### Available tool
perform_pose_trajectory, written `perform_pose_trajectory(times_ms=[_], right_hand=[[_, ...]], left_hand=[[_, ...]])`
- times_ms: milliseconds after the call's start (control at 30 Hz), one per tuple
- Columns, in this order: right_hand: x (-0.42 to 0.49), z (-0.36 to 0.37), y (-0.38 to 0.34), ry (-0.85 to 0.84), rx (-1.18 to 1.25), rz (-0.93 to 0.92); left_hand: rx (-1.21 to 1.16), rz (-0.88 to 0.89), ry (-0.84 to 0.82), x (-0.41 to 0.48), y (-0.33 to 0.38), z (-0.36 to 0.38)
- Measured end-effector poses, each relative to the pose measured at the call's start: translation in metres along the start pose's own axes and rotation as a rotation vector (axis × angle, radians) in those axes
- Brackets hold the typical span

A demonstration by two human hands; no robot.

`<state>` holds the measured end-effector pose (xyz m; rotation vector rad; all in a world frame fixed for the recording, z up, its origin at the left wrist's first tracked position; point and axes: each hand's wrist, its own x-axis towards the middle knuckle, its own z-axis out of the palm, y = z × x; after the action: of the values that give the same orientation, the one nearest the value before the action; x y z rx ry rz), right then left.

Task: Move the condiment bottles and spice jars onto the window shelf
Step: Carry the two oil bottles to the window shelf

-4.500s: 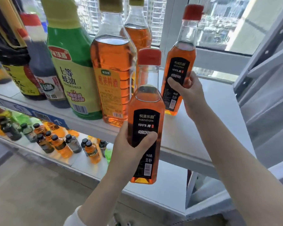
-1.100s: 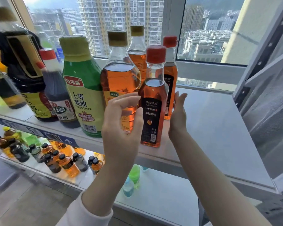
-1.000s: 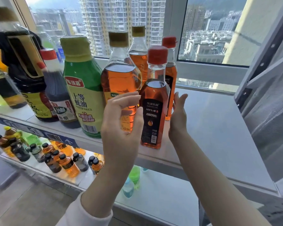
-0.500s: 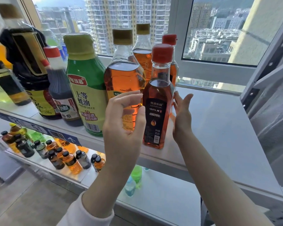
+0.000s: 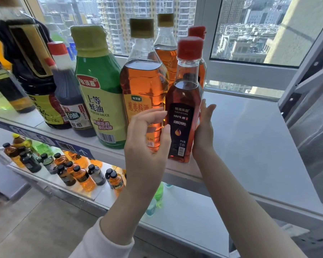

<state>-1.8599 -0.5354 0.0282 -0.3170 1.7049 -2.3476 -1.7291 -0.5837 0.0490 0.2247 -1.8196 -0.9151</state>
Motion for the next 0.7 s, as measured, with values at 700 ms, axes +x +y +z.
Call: perform_pose_trajectory(times_ms=[700], right_hand=[[-0.011,-0.002,0.008,0.189,-0.077,-0.017]], left_hand=[[-0.006,-0.007,-0.042,-0.014,-0.017,-0.011]])
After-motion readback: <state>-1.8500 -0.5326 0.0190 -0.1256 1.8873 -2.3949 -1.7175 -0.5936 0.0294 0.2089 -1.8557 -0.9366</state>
